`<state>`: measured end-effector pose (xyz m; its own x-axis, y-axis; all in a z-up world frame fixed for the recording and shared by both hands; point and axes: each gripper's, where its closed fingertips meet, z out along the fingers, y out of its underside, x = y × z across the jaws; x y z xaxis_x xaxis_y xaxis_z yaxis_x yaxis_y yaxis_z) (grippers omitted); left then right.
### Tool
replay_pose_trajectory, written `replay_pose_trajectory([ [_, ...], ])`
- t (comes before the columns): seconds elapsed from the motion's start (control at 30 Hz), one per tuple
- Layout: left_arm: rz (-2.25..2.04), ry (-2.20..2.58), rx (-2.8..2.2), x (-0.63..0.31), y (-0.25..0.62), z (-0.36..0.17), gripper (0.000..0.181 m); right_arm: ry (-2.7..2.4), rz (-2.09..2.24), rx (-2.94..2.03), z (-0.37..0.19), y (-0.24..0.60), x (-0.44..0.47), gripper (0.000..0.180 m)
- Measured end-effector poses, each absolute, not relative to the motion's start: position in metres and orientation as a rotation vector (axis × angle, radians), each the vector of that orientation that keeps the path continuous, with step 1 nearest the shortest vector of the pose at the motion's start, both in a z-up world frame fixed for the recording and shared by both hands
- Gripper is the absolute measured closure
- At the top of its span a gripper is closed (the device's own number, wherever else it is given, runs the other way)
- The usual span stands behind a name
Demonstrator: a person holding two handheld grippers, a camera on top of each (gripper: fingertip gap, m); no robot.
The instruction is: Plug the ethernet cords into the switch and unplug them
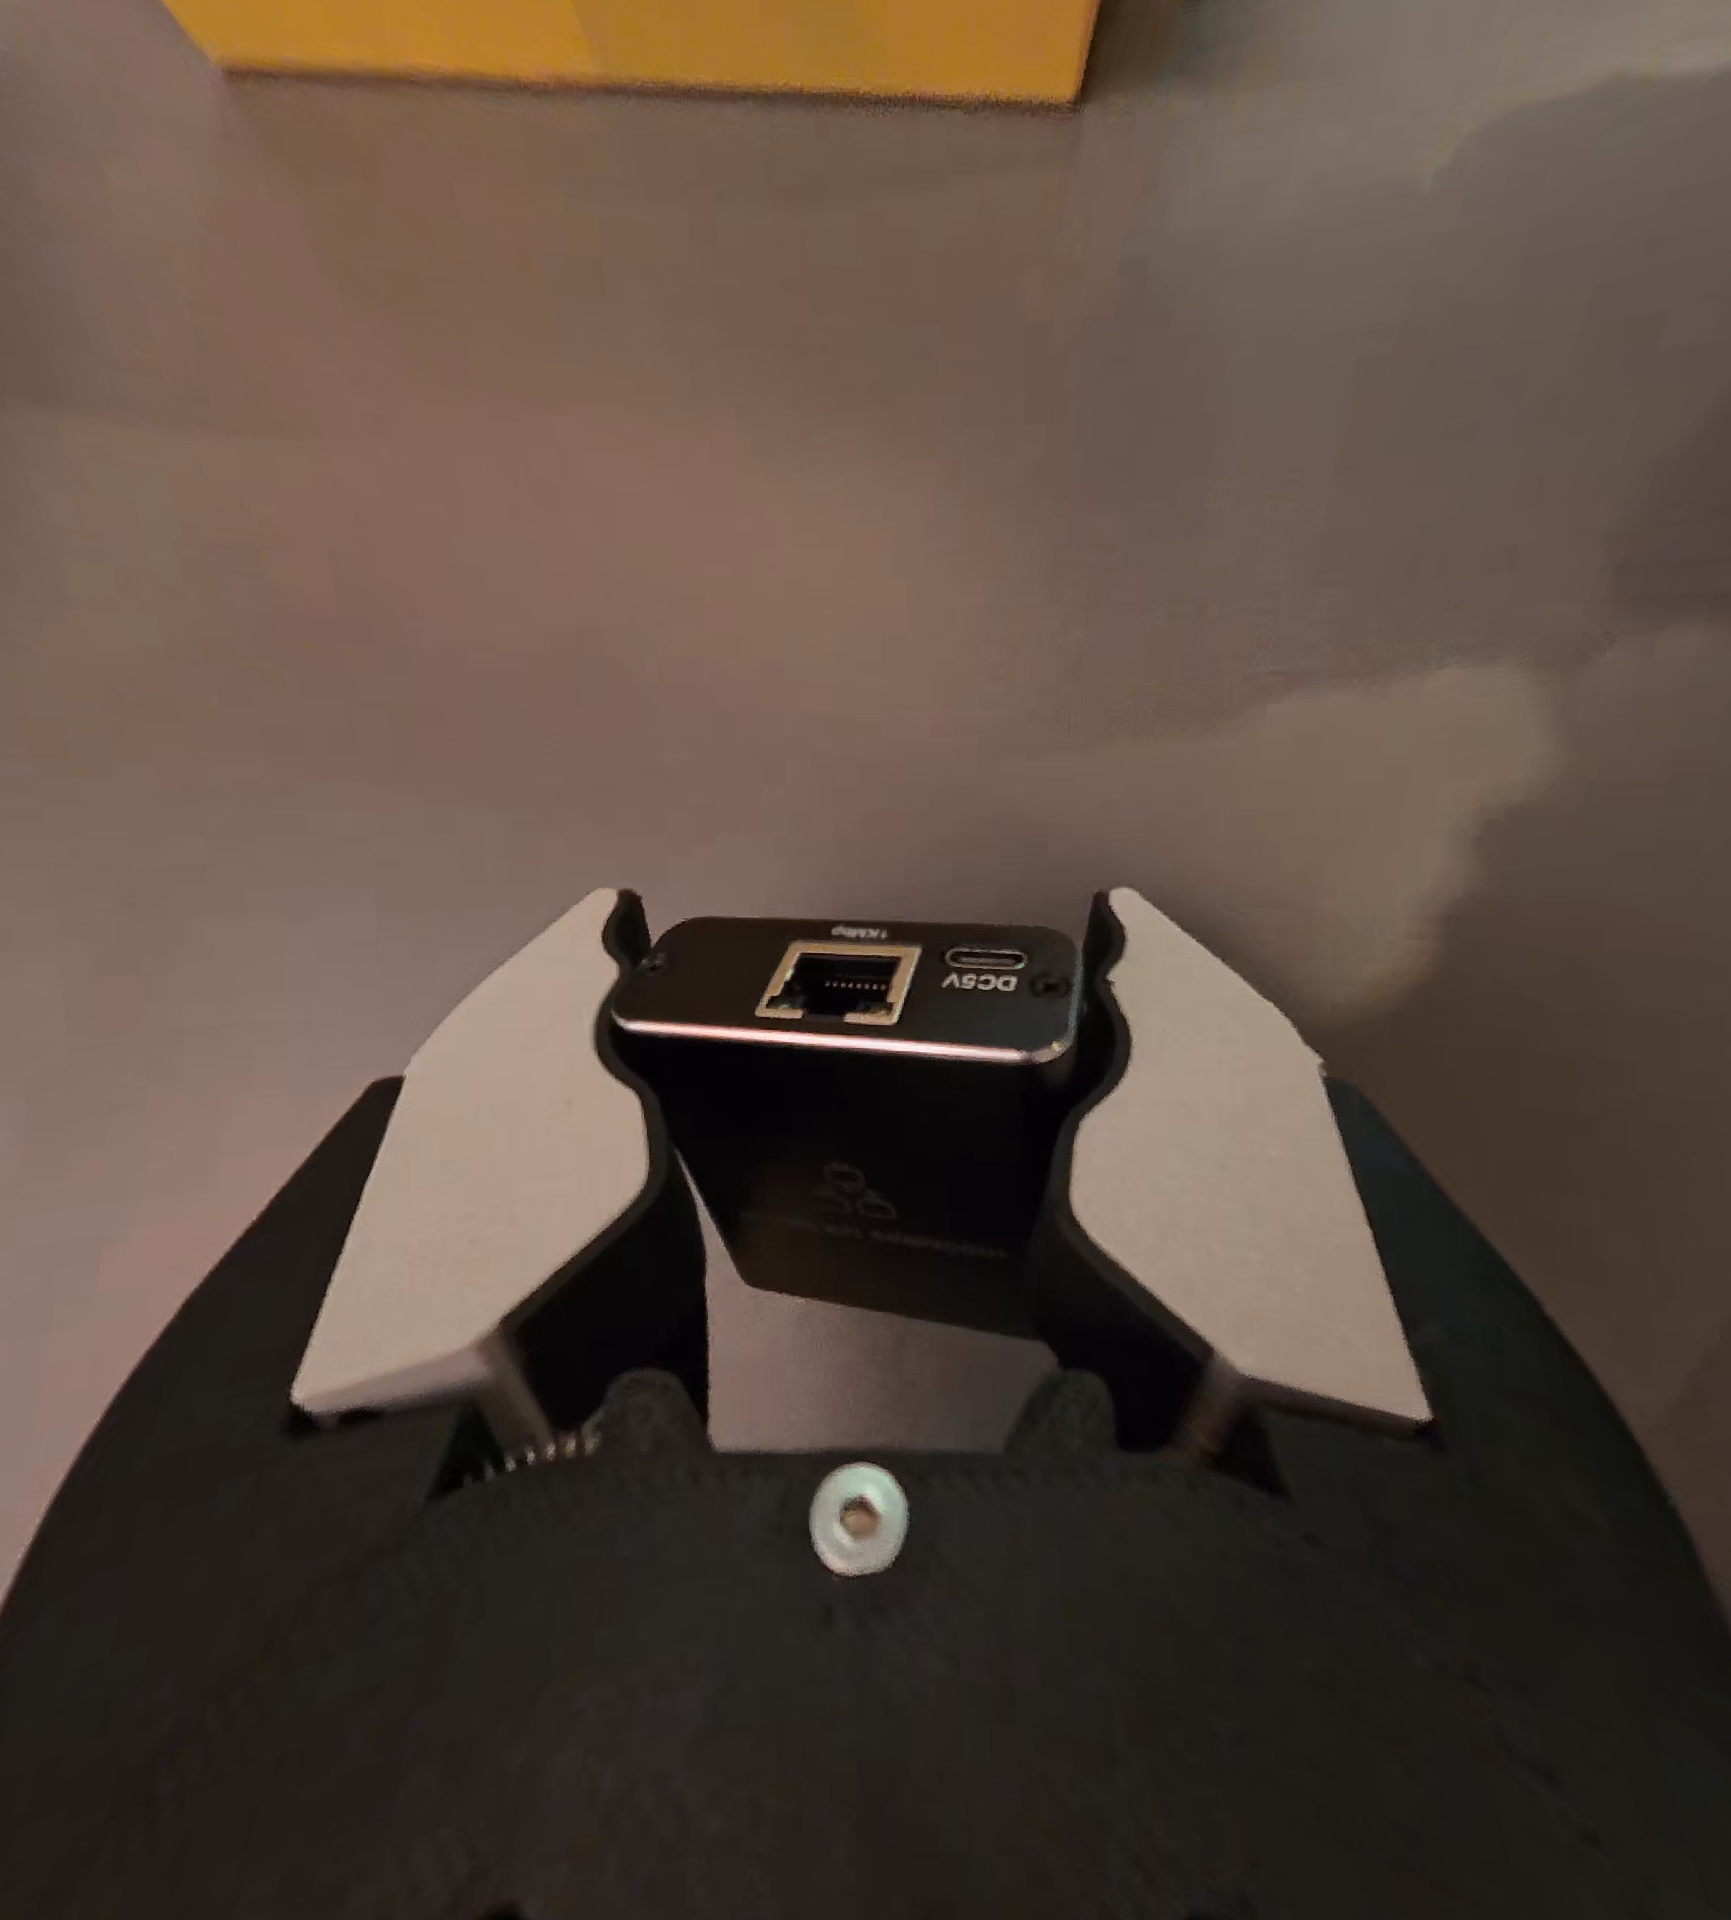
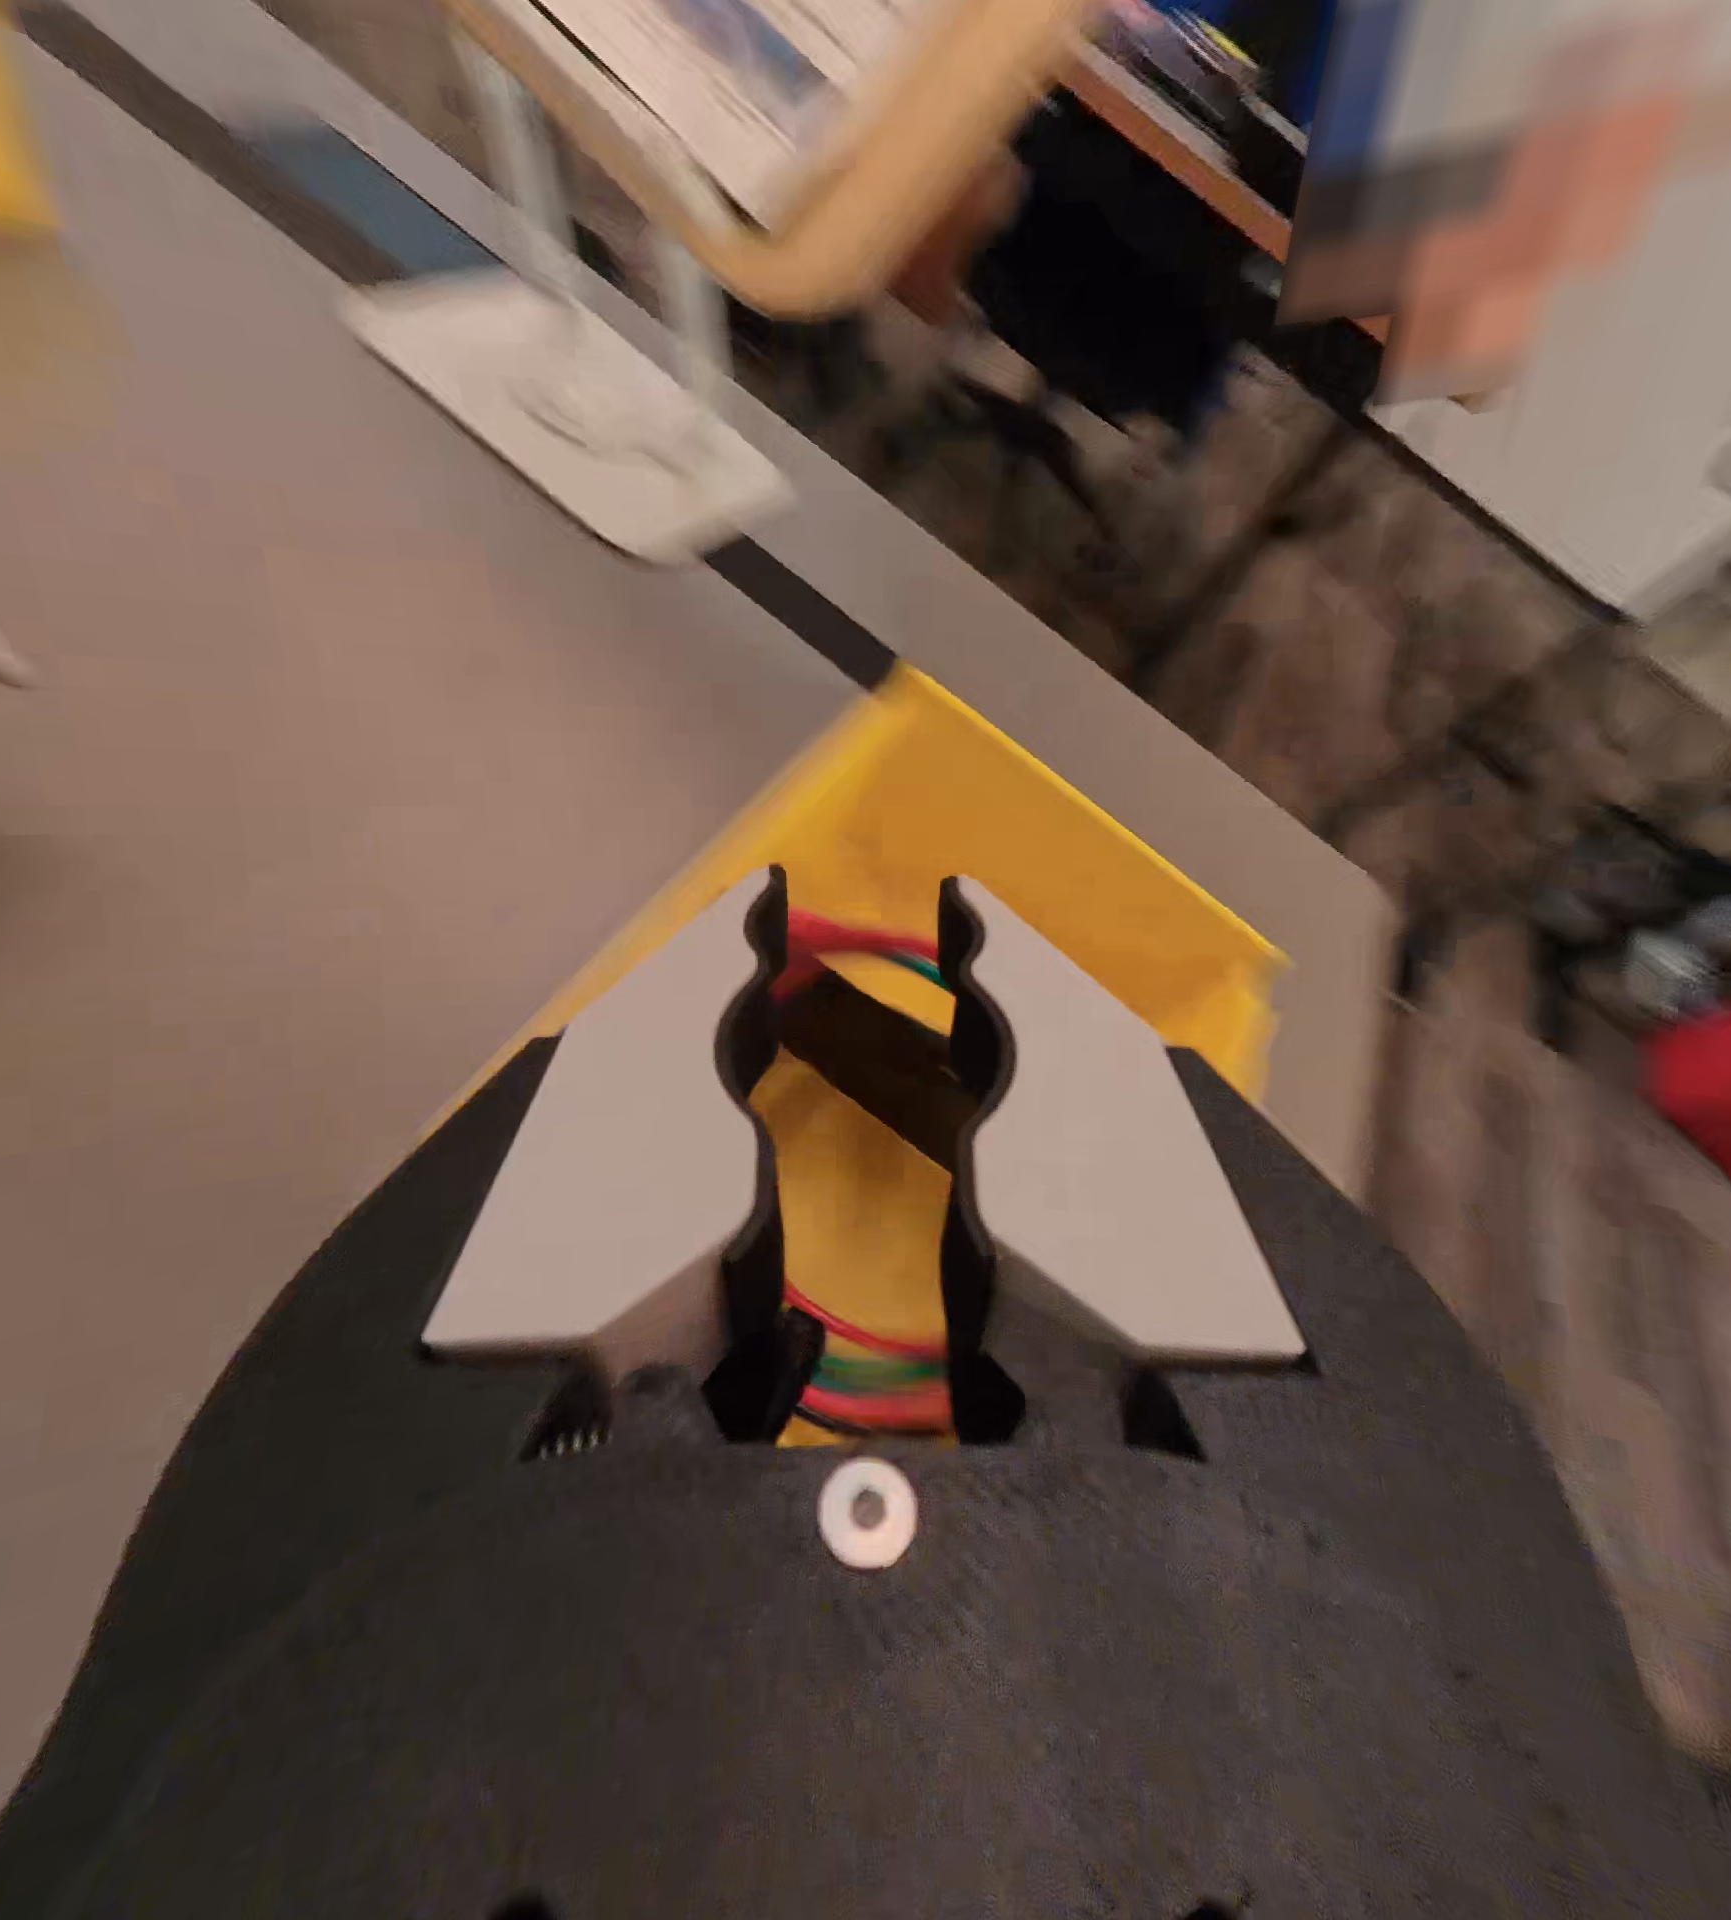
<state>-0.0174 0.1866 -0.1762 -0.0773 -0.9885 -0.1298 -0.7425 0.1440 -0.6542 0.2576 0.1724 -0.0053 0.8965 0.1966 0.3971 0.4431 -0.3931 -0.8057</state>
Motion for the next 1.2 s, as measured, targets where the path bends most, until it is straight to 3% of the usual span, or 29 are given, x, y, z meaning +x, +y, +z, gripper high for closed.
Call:
replay_pose_trajectory([
  [0.03, -0.558, 1.855, -1.609, -0.012, 0.188, -0.170, 0.102, -0.519, -0.152, -1.950, -0.002, 0.174, 0.221, 0.152],
  [0.2, -0.385, 1.757, -1.376, 0.007, 0.190, -0.136, 0.102, -0.619, 0.469, -1.911, -0.032, 0.181, 0.074, 0.139],
  [0.37, -0.275, 1.721, -1.215, 0.013, 0.179, -0.118, 0.102, -0.589, 0.907, -1.929, -0.070, 0.184, -0.005, 0.132],
  [0.73, 0.033, 1.738, -1.089, 0.012, 0.186, -0.126, 0.103, -0.659, 0.972, -2.030, -0.105, 0.180, -0.045, 0.153],
  [0.8, -0.010, 1.748, -1.106, 0.012, 0.182, -0.123, 0.085, -0.676, 0.912, -2.038, -0.106, 0.182, -0.038, 0.156],
  [0.83, -0.055, 1.743, -1.128, 0.010, 0.181, -0.117, 0.085, -0.689, 0.876, -2.037, -0.103, 0.182, -0.031, 0.157],
  [0.97, -0.239, 1.654, -1.222, -0.002, 0.190, -0.094, 0.099, -0.678, 0.618, -1.948, -0.040, 0.204, 0.045, 0.157],
  [1.07, -0.291, 1.656, -1.304, -0.008, 0.202, -0.112, 0.115, -0.633, 0.370, -1.965, 0.005, 0.237, 0.140, 0.157],
  [1.2, -0.313, 1.703, -1.375, -0.006, 0.205, -0.149, 0.122, -0.565, 0.157, -2.185, -0.011, 0.286, 0.255, 0.157],
])
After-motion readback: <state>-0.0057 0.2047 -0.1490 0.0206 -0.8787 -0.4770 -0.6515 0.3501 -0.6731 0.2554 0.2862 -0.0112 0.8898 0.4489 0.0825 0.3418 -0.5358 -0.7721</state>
